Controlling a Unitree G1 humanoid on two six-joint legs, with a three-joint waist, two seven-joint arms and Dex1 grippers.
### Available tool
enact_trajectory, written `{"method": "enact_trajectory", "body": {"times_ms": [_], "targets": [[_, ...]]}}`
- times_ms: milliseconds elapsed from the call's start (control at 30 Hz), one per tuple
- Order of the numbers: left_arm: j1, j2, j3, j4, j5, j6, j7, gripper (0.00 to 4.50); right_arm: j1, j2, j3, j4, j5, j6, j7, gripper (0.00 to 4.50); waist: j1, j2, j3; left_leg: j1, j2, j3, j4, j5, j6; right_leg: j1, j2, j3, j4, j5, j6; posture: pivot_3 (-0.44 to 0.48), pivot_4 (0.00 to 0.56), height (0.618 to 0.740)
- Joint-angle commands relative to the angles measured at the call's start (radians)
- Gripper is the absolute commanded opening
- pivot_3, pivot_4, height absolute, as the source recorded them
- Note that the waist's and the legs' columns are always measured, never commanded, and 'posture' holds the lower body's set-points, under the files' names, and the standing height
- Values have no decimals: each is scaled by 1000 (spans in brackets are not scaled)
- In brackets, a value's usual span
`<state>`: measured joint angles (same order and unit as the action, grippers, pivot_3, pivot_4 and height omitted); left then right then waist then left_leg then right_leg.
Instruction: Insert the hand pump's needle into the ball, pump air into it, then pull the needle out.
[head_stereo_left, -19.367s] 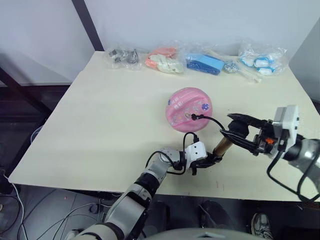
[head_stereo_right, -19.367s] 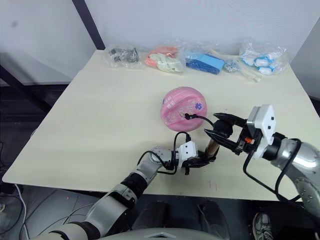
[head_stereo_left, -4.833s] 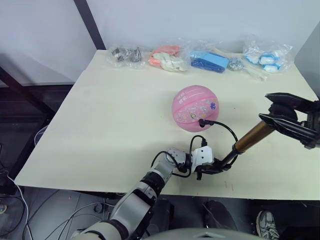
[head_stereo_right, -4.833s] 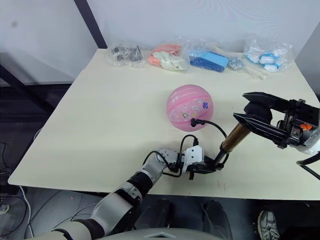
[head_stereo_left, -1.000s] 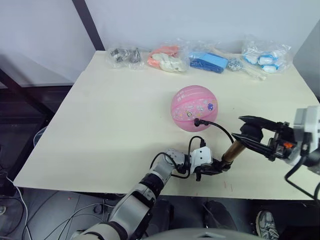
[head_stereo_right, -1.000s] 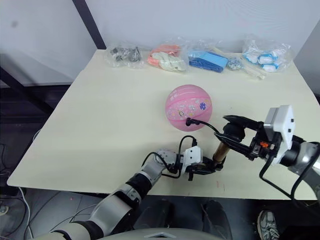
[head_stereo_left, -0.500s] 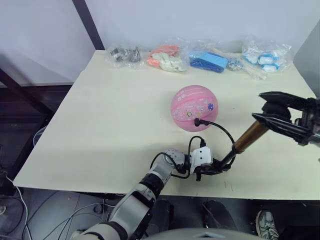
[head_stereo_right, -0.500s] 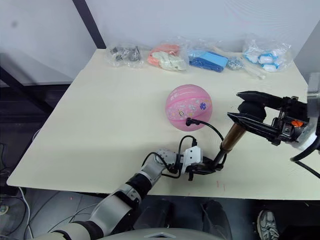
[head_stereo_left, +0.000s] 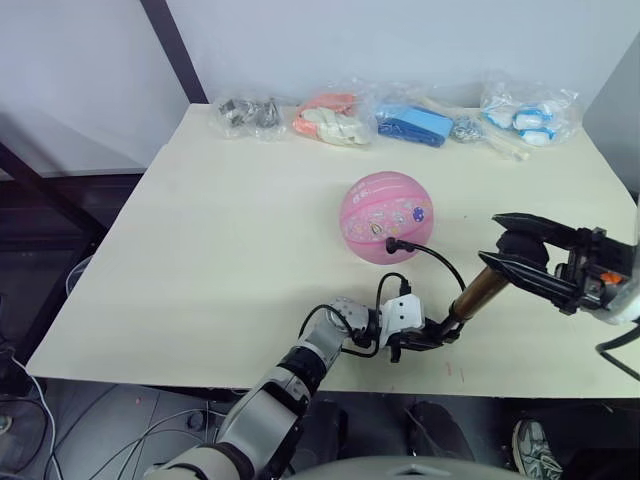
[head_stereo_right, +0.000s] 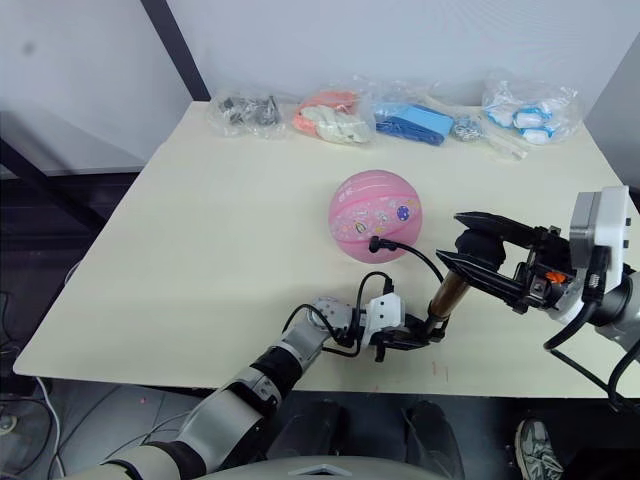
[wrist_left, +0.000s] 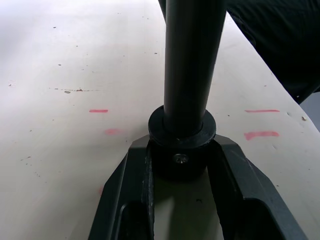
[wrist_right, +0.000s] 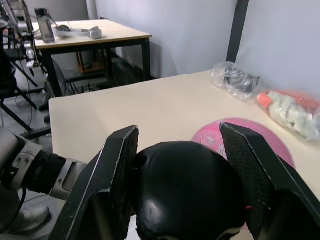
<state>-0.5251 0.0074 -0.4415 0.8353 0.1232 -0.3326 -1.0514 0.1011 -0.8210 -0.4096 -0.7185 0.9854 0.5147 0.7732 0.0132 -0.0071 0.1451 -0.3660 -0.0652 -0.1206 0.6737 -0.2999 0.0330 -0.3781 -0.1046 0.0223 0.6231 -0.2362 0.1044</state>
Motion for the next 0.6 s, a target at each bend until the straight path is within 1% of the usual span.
{"method": "enact_trajectory", "body": {"times_ms": [33,67,133,233,333,500,600], "targets": [[26,7,-10,46,16,41,3,1030,53,36,127,20,-153,-60,32,2158,0,0,0,0,0,0,0,0,0,0,0,0,0,0,0,0,150,740],[25,7,-9,47,16,47,5,1030,66,50,150,30,-195,-91,42,2158,0,0,0,1,0,0,-1,0,0,0,0,0,0,0,0,0,150,740],[23,7,-5,47,13,53,6,1030,76,93,177,49,-228,-119,16,2158,0,1,-2,1,0,0,-1,0,0,0,0,0,0,0,0,0,150,740],[23,11,-5,48,13,51,4,1030,103,130,255,75,-322,-176,21,2158,0,1,-3,2,0,0,-1,0,0,0,0,0,0,0,0,0,150,740],[23,13,-5,48,15,48,5,1030,133,162,307,98,-390,-225,21,2158,0,0,-4,3,0,0,-1,0,-1,1,1,1,0,0,0,0,150,740],[25,18,-6,43,16,42,4,1030,162,184,324,122,-425,-271,32,2158,0,0,-4,3,0,0,-2,1,-1,1,1,1,0,0,0,0,150,740],[26,24,-5,40,15,40,0,1030,148,184,305,106,-402,-259,23,2158,-1,0,-4,3,0,-1,-2,1,-1,0,1,1,0,0,0,0,150,740]]}}
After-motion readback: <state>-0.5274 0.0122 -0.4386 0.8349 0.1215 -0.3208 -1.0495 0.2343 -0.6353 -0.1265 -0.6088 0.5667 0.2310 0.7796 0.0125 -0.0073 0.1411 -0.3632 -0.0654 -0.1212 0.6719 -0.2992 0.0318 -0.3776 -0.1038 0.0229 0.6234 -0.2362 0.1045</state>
